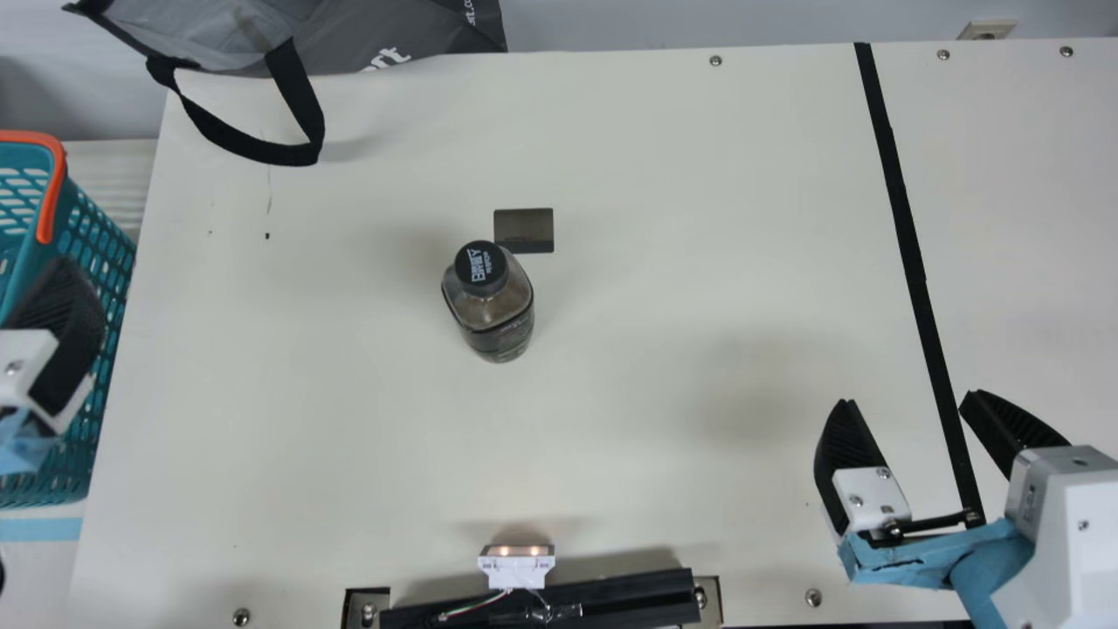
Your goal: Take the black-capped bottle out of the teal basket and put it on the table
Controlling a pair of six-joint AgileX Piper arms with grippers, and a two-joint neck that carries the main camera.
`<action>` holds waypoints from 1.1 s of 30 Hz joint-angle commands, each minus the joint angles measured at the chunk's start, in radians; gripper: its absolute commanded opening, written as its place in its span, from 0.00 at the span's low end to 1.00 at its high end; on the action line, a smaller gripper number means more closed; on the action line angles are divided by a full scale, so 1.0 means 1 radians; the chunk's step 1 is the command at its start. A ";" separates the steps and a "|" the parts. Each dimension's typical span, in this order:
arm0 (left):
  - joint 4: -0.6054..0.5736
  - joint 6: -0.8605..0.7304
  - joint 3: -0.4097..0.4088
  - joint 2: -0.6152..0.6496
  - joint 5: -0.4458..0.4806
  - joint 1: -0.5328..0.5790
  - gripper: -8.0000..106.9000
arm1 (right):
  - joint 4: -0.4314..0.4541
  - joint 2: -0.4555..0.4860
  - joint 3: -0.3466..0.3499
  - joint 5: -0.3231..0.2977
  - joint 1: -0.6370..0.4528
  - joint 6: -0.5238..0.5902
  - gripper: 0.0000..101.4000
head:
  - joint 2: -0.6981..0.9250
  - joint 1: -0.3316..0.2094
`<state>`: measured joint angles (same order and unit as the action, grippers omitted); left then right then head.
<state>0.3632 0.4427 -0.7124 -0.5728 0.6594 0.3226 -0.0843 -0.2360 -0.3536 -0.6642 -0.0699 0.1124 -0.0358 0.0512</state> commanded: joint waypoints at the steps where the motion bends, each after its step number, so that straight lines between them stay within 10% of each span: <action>1: -0.018 -0.023 0.004 0.016 0.006 -0.011 1.00 | 0.000 0.000 0.000 0.000 0.000 0.000 0.90 | 0.008 -0.004; 33: -0.479 -0.479 0.120 0.286 0.161 -0.328 1.00 | -0.001 0.000 0.000 0.000 0.000 0.000 0.90 | 0.008 -0.004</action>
<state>-0.0864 -0.0058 -0.5959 -0.2934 0.8157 0.0114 -0.0851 -0.2360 -0.3536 -0.6643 -0.0699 0.1124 -0.0358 0.0512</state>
